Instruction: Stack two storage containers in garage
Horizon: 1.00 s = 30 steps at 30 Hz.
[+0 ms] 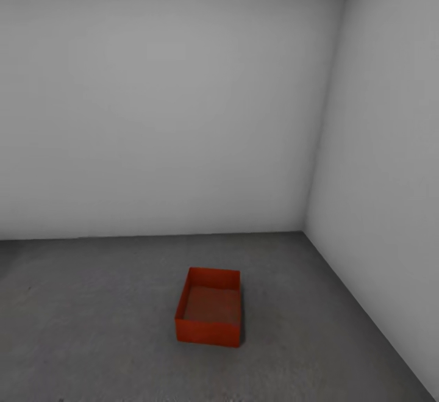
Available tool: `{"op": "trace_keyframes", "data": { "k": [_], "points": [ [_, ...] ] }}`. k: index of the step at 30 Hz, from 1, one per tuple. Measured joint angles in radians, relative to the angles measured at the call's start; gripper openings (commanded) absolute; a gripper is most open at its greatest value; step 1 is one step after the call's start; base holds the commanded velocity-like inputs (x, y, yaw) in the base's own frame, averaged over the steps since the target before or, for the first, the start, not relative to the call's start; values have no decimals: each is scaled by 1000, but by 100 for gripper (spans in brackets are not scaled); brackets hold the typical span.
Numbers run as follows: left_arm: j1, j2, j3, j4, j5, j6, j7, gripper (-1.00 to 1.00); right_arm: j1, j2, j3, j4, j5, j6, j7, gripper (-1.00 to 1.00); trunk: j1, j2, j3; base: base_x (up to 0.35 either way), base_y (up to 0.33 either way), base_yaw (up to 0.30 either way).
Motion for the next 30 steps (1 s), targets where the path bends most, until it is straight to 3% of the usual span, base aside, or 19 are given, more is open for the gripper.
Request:
{"op": "trace_keyframes", "data": {
  "k": [7, 30],
  "points": [
    [0, 0, 0, 0, 0, -3, 0, 100, 0, 0, 0, 0, 1, 0, 0, 100, 0, 0, 0, -210, 0, -249],
    [0, 2, 0, 0, -2, -8, -1, 100, 0, 0, 0, 0, 1, 1, 6, 100, 0, 0, 0, -5, 0, -249]
  ]
}}
